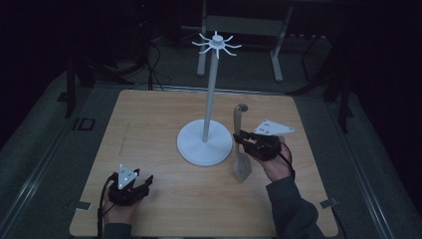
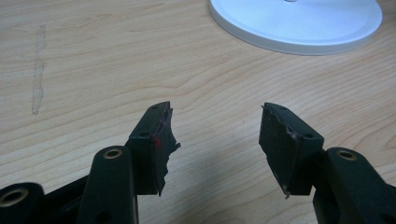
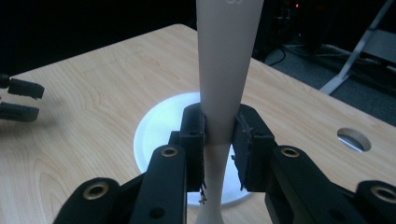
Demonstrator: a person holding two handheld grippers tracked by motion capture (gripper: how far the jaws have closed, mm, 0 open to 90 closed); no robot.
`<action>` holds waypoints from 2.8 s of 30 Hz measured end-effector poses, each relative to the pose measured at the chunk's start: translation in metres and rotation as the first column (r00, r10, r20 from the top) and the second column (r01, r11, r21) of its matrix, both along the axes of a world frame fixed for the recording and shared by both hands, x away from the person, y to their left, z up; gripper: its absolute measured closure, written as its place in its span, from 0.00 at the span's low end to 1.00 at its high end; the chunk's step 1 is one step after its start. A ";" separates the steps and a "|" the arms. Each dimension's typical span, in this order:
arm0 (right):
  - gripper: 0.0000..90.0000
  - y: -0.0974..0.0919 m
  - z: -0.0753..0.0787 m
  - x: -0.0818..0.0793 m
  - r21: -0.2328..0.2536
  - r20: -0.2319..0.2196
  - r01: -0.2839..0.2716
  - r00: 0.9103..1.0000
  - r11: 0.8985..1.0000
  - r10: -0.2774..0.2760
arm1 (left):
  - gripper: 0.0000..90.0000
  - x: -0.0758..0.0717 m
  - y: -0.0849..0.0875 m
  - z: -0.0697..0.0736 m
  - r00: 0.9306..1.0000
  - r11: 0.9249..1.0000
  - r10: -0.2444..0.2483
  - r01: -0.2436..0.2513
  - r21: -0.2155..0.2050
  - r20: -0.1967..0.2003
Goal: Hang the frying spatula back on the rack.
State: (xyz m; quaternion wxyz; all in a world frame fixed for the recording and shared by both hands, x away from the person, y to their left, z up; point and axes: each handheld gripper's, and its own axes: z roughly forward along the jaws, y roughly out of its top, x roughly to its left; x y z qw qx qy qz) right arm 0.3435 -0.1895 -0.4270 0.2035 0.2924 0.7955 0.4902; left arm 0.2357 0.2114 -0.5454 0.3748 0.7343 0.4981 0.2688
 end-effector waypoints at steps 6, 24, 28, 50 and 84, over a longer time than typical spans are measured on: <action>0.83 0.003 0.004 0.001 0.002 0.019 0.000 1.000 1.000 0.000 | 0.49 0.000 0.000 0.000 1.000 1.000 -0.002 0.002 0.003 -0.004; 0.83 0.010 0.014 0.003 0.013 0.052 -0.019 0.998 1.000 0.018 | 0.49 0.000 0.000 0.000 1.000 1.000 0.000 0.000 0.002 0.000; 0.83 0.010 0.015 0.003 0.018 0.053 -0.018 0.998 1.000 0.017 | 0.49 0.000 0.000 0.000 1.000 1.000 0.001 -0.001 0.001 0.000; 0.83 0.012 0.034 0.008 0.056 0.077 -0.016 0.997 0.998 0.012 | 0.49 0.001 -0.001 0.000 1.000 1.000 -0.002 0.002 0.004 -0.003; 0.83 0.011 0.072 0.020 0.094 0.112 -0.012 0.994 0.996 0.002 | 0.49 0.001 0.000 0.000 1.000 1.000 0.001 -0.001 0.003 0.001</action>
